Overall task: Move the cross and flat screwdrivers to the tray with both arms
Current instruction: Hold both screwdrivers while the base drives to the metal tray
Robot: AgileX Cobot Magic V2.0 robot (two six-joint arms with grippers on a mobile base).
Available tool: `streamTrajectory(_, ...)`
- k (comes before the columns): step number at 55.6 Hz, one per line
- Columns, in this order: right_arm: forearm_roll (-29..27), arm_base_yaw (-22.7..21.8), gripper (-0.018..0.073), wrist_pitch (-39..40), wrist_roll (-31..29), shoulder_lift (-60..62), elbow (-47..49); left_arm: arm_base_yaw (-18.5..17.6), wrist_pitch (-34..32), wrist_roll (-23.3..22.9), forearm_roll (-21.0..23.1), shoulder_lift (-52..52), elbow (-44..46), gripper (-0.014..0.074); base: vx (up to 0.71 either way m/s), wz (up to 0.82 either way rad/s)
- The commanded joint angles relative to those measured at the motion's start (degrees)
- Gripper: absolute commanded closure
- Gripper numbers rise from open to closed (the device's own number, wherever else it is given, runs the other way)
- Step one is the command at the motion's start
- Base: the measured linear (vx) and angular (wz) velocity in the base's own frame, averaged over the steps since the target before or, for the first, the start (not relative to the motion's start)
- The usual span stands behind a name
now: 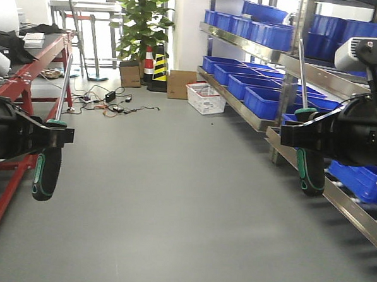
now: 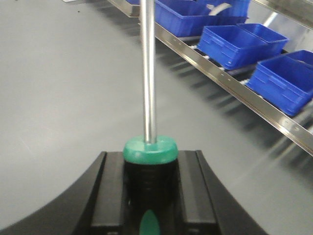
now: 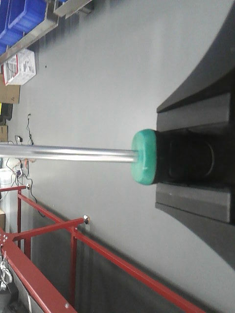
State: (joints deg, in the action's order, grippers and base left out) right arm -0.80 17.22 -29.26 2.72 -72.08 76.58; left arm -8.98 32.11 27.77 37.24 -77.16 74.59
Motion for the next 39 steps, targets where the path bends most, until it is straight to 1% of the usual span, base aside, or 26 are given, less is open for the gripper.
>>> streamTrajectory(1,0.3,-0.2,0.0567,5.1,-0.2,1.7,2.2,-0.2,-4.0,-0.5,2.1,2.0,1.7,0.0594,0.67,0.18)
streamTrajectory(11,0.3,-0.2,0.0567,5.1,-0.2,1.7,2.2,-0.2,-4.0,-0.5,2.1,2.0,1.7,0.0594,0.66,0.05)
streamTrajectory(21,0.3,-0.2,0.0567,5.2,-0.2,1.5,2.2,-0.2,-4.0,-0.5,2.1,2.0,1.7,0.0594,0.64,-0.14)
streamTrajectory(30,0.2,-0.2,0.0567,5.2,-0.2,1.5,2.2,-0.2,-4.0,-0.5,2.1,2.0,1.7,0.0594,0.62,-0.39)
streamTrajectory(39,0.2,-0.2,0.0567,5.2,-0.2,1.5,2.2,-0.2,-4.0,-0.5,2.0,2.0,1.7,0.0594,0.59,-0.6)
